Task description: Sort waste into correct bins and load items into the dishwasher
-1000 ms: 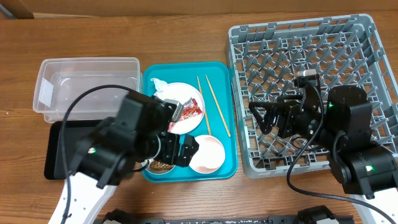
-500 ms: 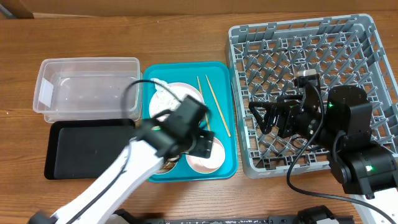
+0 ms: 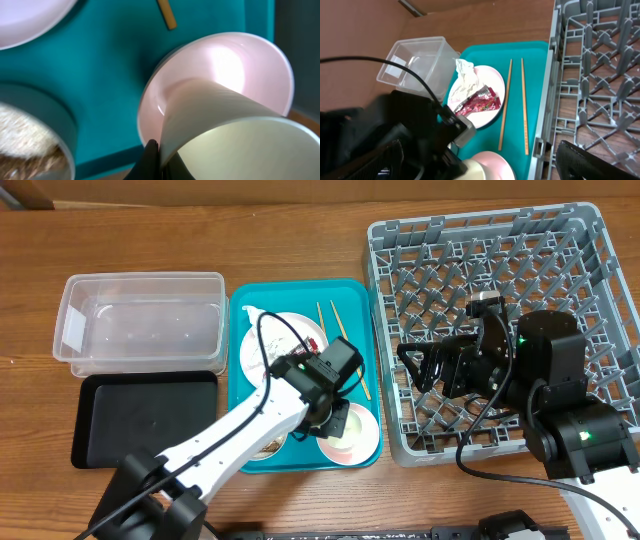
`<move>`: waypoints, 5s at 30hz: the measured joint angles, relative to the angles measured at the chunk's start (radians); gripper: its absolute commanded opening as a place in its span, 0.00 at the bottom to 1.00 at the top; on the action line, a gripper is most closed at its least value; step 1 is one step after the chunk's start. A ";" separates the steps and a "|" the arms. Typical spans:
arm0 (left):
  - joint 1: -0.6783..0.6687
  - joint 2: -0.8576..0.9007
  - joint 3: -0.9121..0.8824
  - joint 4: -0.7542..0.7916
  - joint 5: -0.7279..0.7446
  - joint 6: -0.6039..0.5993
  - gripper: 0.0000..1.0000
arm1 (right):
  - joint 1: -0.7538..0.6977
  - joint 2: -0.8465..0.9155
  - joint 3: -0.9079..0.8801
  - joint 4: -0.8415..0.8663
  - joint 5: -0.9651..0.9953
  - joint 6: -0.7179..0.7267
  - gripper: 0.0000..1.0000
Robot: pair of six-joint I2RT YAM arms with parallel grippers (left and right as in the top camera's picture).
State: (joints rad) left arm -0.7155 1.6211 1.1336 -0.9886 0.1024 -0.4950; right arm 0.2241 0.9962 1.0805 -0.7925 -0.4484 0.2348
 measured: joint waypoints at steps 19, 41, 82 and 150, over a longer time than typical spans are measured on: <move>0.692 -0.203 0.270 -0.090 0.997 0.344 0.04 | 0.031 0.039 0.001 0.215 -0.317 0.016 0.92; 0.620 -0.146 0.269 -0.104 1.461 0.451 0.04 | 0.179 0.159 0.004 0.708 -0.662 0.148 0.77; 0.708 -0.145 0.268 -0.200 0.954 0.419 1.00 | -0.006 0.170 0.050 -0.402 0.474 0.289 0.55; 0.152 -0.046 -0.259 0.189 -0.119 -0.072 0.28 | -0.006 0.195 0.274 -0.319 0.288 0.288 0.91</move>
State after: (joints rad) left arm -0.5632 1.5749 0.8749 -0.7994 -0.0170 -0.5674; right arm 0.2176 1.1915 1.3540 -1.1118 -0.1600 0.5232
